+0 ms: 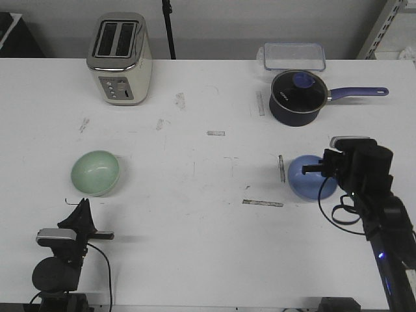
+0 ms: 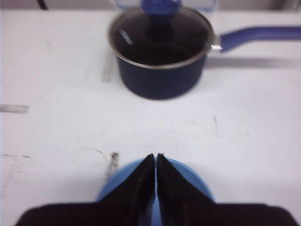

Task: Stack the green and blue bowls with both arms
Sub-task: 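Lower the right gripper and grasp the rim of the blue bowl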

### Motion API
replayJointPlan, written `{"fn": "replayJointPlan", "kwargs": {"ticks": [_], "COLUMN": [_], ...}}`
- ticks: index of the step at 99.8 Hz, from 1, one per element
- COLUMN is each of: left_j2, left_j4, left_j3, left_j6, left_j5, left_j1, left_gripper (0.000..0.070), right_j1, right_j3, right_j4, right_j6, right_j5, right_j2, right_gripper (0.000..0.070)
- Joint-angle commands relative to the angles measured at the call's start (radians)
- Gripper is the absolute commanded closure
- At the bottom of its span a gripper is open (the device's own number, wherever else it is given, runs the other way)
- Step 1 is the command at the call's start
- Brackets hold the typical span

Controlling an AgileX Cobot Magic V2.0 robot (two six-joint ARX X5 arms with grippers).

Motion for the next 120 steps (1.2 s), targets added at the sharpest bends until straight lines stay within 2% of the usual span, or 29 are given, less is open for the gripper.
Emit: {"fn": "replayJointPlan", "kwargs": {"ticks": [1, 11, 20, 24, 33, 37, 50, 60, 66, 94, 120], "left_j2": [-0.002, -0.002, -0.002, -0.002, -0.002, -0.002, -0.002, -0.002, -0.002, -0.002, -0.002], "left_j4": [0.013, 0.013, 0.013, 0.013, 0.013, 0.013, 0.013, 0.013, 0.013, 0.013, 0.013], "left_j3": [-0.022, -0.022, -0.022, -0.022, -0.022, -0.022, -0.022, -0.022, -0.022, -0.022, -0.022], "left_j6": [0.002, 0.002, 0.002, 0.002, 0.002, 0.002, 0.002, 0.002, 0.002, 0.002, 0.002], "left_j5": [0.000, 0.000, 0.001, 0.001, 0.000, 0.001, 0.000, 0.001, 0.000, 0.001, 0.000], "left_j1": [0.000, 0.000, 0.000, 0.000, 0.000, 0.000, 0.000, 0.000, 0.000, 0.000, 0.000], "left_gripper": [0.0699, 0.0698, 0.0699, 0.0698, 0.0698, 0.0698, 0.0698, 0.0698, 0.0698, 0.0698, 0.0698], "right_j1": [-0.019, -0.068, -0.124, -0.149, -0.207, -0.231, -0.285, -0.301, -0.301, -0.288, -0.223], "right_j3": [0.066, 0.130, 0.143, 0.143, 0.143, 0.143, 0.141, 0.140, 0.139, 0.126, 0.126], "right_j4": [-0.065, -0.145, -0.178, -0.193, -0.228, -0.241, -0.283, -0.315, -0.327, -0.309, -0.279], "right_j6": [0.023, 0.039, 0.047, 0.063, 0.077, 0.077, 0.077, 0.077, 0.077, 0.070, 0.062], "right_j5": [-0.002, -0.013, -0.061, -0.089, -0.143, -0.164, -0.195, -0.195, -0.195, -0.194, -0.189], "right_j2": [0.060, 0.122, 0.150, 0.161, 0.174, 0.179, 0.187, 0.196, 0.206, 0.308, 0.426], "right_gripper": [0.0697, 0.0697, 0.0674, 0.0611, 0.0405, 0.0345, 0.0304, 0.0193, 0.0155, 0.0145, 0.0146]}}
